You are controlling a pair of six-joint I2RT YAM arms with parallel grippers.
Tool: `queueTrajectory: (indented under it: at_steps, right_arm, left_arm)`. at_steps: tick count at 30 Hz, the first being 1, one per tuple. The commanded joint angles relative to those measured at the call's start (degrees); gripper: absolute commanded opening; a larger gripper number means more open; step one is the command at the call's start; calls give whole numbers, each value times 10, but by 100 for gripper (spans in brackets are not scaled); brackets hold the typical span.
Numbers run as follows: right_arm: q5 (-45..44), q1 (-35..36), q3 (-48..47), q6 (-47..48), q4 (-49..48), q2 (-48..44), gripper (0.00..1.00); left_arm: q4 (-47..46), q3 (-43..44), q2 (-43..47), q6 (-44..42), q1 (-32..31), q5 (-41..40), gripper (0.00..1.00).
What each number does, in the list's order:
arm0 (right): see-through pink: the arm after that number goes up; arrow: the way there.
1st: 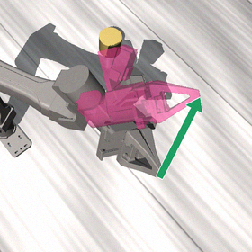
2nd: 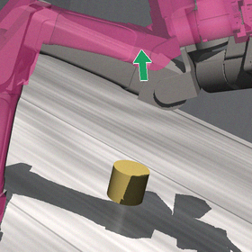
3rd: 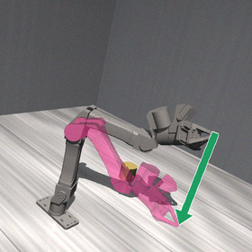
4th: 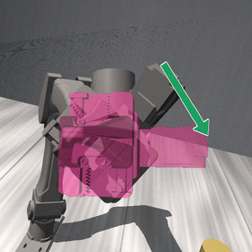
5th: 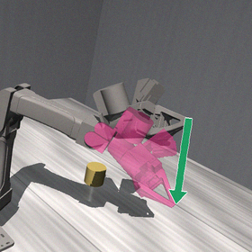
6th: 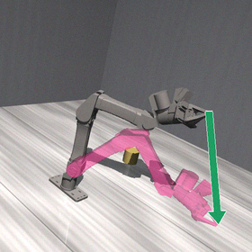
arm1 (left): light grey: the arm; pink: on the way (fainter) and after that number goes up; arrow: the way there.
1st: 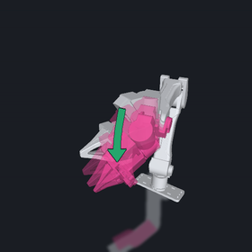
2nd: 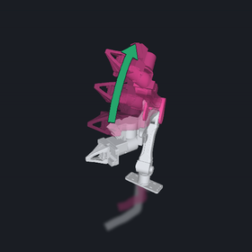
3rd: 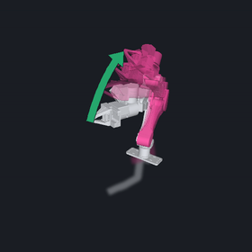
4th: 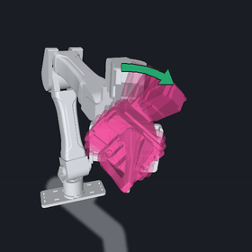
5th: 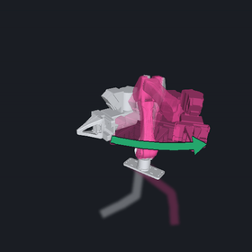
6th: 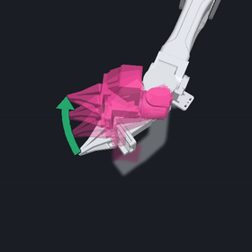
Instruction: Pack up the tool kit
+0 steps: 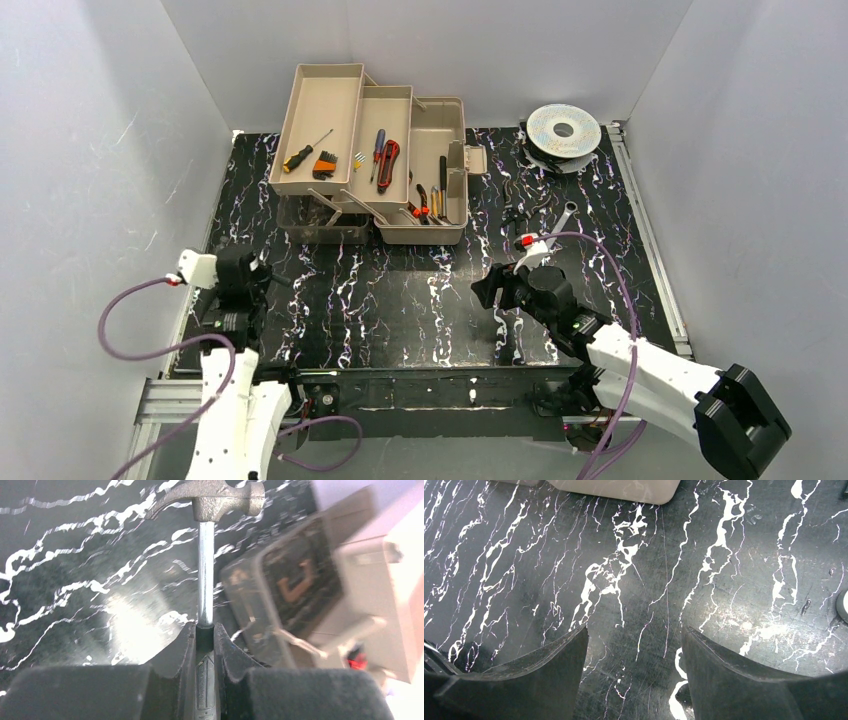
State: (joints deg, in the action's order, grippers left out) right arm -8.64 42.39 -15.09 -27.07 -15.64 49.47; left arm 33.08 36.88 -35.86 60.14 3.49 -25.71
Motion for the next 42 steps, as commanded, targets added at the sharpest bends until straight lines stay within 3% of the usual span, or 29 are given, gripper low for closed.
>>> queueTrajectory:
  at_steps: [1,4,6,10,14,25,37,42]
  right_arm:
    - [0,0,-13,-4,-40,8,75]
    - [-1,0,-16,-4,-40,15,75]
    - [-1,0,-19,-4,-39,17,75]
    - [-4,-1,-19,-2,-38,17,75]
    - [-7,0,-18,0,-36,14,75]
    - [-10,0,-26,5,-45,31,75]
    - [-20,0,-21,7,-40,22,75]
    - [-15,0,-19,5,-43,23,76]
  left_arm:
    - [5,89,49,-93,-1,19,0]
    - [-51,137,45,-176,-1,117,0]
    - [-111,164,26,-216,-1,229,0]
    - [-166,248,-53,-215,-1,389,0]
    - [-173,334,-149,-218,-2,463,0]
    - [-152,463,-309,-275,-16,472,0]
    - [54,803,-673,-412,-26,384,0]
    - [33,887,-777,-416,-26,384,0]
